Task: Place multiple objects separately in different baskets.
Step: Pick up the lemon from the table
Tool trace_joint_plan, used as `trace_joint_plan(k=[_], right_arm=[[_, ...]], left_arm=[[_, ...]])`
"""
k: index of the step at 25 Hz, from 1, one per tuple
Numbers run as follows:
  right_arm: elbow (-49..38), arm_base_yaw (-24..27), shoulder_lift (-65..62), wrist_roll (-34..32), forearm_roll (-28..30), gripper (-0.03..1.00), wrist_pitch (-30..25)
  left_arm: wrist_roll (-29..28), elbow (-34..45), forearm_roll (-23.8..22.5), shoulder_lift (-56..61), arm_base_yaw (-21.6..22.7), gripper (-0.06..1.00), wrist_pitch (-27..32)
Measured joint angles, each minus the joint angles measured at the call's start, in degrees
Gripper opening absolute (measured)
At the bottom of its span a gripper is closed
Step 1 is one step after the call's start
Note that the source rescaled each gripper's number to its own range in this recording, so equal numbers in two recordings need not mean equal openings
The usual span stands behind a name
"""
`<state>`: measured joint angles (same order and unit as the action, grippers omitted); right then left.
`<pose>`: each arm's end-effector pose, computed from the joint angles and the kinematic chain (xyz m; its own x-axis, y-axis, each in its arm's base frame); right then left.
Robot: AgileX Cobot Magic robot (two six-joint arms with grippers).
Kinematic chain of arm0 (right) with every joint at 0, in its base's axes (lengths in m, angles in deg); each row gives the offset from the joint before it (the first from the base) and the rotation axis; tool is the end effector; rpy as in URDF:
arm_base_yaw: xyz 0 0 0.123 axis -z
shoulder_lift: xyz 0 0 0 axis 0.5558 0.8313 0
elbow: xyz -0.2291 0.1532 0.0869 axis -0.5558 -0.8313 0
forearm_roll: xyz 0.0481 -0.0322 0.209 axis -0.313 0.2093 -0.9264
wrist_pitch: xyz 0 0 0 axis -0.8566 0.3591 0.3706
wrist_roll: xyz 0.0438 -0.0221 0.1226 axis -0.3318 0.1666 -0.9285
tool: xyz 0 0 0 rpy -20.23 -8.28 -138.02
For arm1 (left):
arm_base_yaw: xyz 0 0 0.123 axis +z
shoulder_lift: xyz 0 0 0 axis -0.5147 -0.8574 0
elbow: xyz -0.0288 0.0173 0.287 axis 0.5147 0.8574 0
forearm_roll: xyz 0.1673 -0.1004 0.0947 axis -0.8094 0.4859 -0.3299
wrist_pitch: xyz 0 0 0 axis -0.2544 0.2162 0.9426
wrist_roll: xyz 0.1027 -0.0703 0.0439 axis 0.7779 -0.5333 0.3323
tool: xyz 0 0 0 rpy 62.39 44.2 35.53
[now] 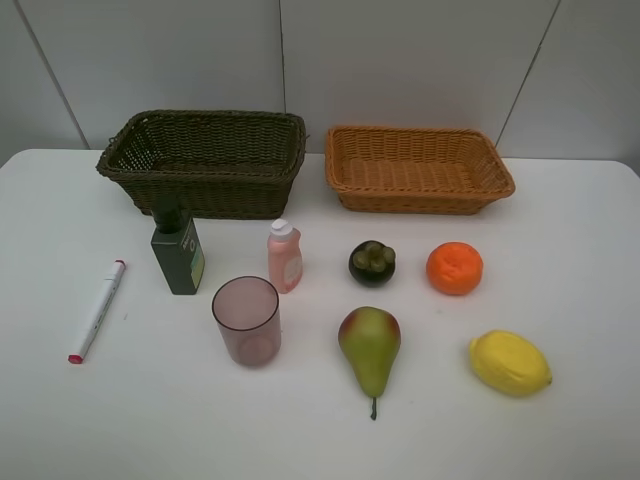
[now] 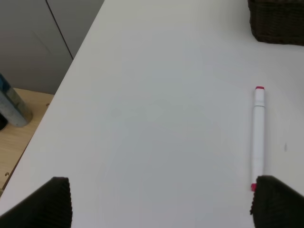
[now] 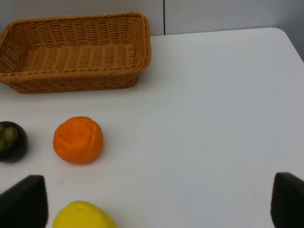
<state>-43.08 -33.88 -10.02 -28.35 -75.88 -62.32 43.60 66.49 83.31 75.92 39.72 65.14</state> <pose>-0.0043 -0.0077 0.2489 -0.4191 -0.0025 -0.9080 0.0505 0.9984 -0.0261 -0.0004 0.0074 0.2135 -0.5389 -0.0899 -0.8376 -0.2009 0.9793 0.0241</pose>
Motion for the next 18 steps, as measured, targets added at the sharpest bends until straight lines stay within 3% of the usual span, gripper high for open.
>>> trace_joint_plan(k=[18], right_arm=[[0.29,0.0,1.69,0.0,2.72,1.0,0.05]], left_arm=[[0.0,0.0,0.0,0.0,0.0,1.0,0.0]])
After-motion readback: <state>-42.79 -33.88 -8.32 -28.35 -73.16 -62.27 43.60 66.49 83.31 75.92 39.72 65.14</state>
